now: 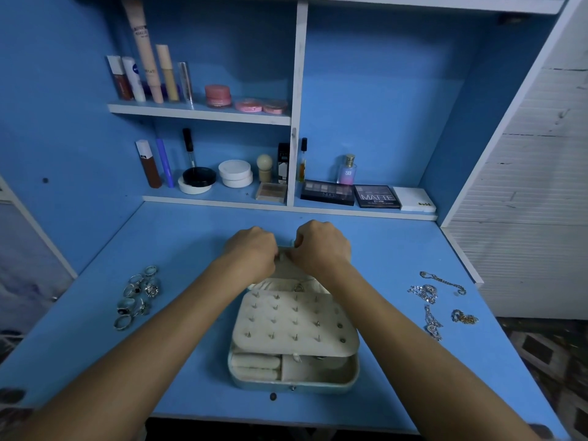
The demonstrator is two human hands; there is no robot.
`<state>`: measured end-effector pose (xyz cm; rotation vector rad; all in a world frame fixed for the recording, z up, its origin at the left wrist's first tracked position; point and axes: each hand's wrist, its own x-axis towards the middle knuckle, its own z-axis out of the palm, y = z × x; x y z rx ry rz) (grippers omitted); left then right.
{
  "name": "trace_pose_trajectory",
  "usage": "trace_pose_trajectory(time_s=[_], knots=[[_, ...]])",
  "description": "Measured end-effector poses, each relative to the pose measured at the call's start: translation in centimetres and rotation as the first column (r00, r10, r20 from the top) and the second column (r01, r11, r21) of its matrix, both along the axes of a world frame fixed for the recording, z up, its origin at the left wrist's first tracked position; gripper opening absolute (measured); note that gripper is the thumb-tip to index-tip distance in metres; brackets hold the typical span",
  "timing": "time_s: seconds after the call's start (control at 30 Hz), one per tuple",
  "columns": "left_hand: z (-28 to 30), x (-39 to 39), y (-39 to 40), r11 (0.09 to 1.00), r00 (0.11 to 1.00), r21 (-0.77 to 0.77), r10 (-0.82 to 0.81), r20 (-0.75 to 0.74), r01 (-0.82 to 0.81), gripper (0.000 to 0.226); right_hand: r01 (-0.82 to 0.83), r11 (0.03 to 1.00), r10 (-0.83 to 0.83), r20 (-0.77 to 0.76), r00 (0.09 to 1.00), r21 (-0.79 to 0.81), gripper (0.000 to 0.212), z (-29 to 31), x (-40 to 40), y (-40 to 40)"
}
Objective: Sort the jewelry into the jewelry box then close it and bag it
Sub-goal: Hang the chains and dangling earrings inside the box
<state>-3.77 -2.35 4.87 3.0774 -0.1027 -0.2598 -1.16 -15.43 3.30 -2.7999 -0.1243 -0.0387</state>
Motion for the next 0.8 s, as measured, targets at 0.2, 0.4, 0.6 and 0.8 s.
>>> trace_pose_trajectory(time_s=[0.2, 0.4, 0.6, 0.8], knots=[[0.3, 0.3, -0.3, 1.000, 0.999, 0.020, 0.020, -0.025, -0.020, 0.029, 0.046, 0.996, -0.043, -0.034, 0.998, 0.072, 0.013, -0.2, 0.0, -0.2], [0.8, 0.1, 0.0, 0.999, 0.998, -0.044, 0.002, -0.058, -0.005, 0.036, 0.027, 0.996, -0.018, -0.109, 0.994, 0.086, 0.014, 0.1, 0.0, -0.8], [2.0, -0.1, 0.1, 0.960, 0.991, -0.279, -0.059, -0.117, 0.024, 0.031, -0.027, 0.997, 0.041, -0.198, 0.979, 0.073, 0.010, 1.3, 0.2, -2.8], [2.4, -0.5, -0.5, 0.749, 0.970, -0.656, -0.082, -0.229, -0.092, 0.013, -0.100, 0.982, 0.132, -0.206, 0.970, 0.158, 0.008, 2.6, 0.7, -4.4]])
